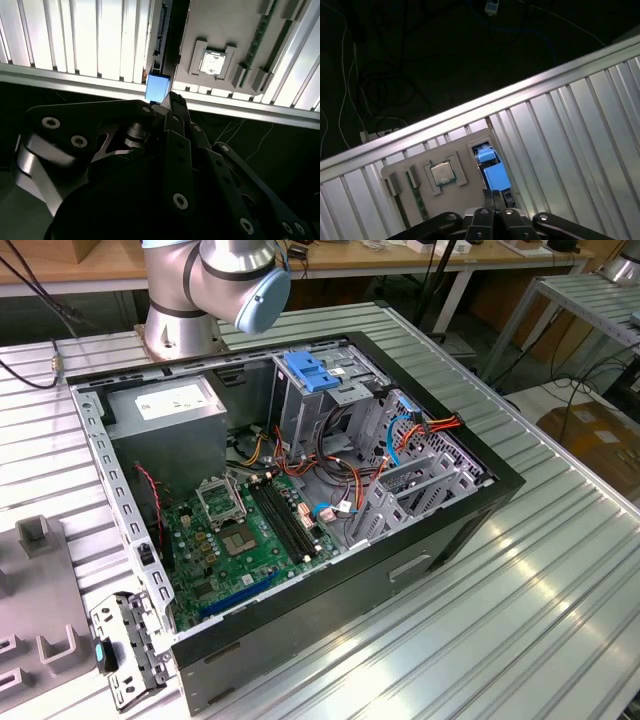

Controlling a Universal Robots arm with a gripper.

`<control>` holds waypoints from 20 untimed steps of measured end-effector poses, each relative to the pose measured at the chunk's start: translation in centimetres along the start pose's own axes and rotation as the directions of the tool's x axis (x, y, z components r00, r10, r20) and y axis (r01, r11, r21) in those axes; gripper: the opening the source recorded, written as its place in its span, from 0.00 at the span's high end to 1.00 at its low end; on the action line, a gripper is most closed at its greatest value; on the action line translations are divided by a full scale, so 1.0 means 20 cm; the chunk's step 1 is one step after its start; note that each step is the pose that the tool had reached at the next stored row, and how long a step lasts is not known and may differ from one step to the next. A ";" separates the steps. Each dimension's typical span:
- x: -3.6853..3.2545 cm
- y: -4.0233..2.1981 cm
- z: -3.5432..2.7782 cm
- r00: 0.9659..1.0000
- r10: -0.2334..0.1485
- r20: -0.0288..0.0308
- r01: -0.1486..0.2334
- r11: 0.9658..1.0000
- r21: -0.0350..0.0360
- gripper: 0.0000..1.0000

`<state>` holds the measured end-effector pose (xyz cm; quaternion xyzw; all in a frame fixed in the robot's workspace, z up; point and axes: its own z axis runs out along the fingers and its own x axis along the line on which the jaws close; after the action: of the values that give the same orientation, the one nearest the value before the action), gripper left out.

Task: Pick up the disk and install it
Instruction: 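Pick up the disk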

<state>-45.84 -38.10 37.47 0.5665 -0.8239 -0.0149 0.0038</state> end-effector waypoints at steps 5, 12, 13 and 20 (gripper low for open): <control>-0.008 0.003 0.018 0.998 -0.070 -0.002 0.070 0.998 -0.001 0.64; -0.016 0.008 0.088 0.986 -0.167 -0.005 0.167 0.986 -0.002 0.40; -0.016 0.007 0.098 0.983 -0.186 -0.005 0.186 0.983 -0.002 0.40; -0.018 0.020 0.145 0.973 -0.230 -0.004 0.230 0.973 0.014 0.40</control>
<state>-46.14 -37.57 34.58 0.6579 -0.7530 -0.0088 -0.0011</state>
